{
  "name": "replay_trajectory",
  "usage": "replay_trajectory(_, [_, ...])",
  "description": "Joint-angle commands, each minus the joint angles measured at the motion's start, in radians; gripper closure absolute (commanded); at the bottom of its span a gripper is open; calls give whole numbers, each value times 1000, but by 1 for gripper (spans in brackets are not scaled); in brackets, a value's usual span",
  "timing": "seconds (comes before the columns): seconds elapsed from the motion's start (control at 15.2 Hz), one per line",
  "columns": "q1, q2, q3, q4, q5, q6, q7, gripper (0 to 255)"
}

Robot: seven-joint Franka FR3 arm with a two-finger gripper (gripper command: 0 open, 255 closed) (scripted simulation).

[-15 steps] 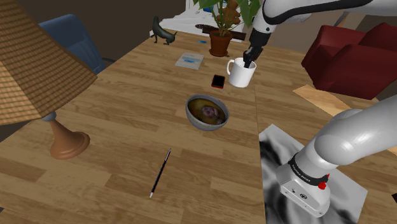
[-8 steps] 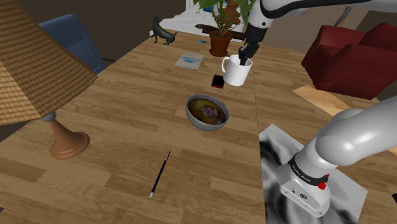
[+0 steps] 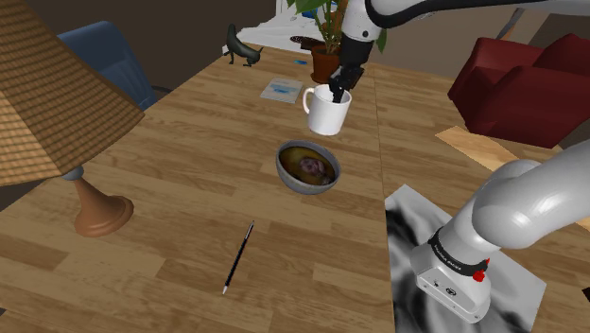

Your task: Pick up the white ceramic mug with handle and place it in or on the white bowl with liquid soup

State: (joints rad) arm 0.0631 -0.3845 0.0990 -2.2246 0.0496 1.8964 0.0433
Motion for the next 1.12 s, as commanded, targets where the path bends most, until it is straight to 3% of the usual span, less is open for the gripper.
replay_trajectory(0.0, [18, 11, 36, 22, 9, -9, 52, 255])
replay_trajectory(0.26, [53, 59, 108, 84, 20, -19, 155, 255])
replay_trajectory(1.06, [55, 83, 117, -56, 22, 145, 156, 255])
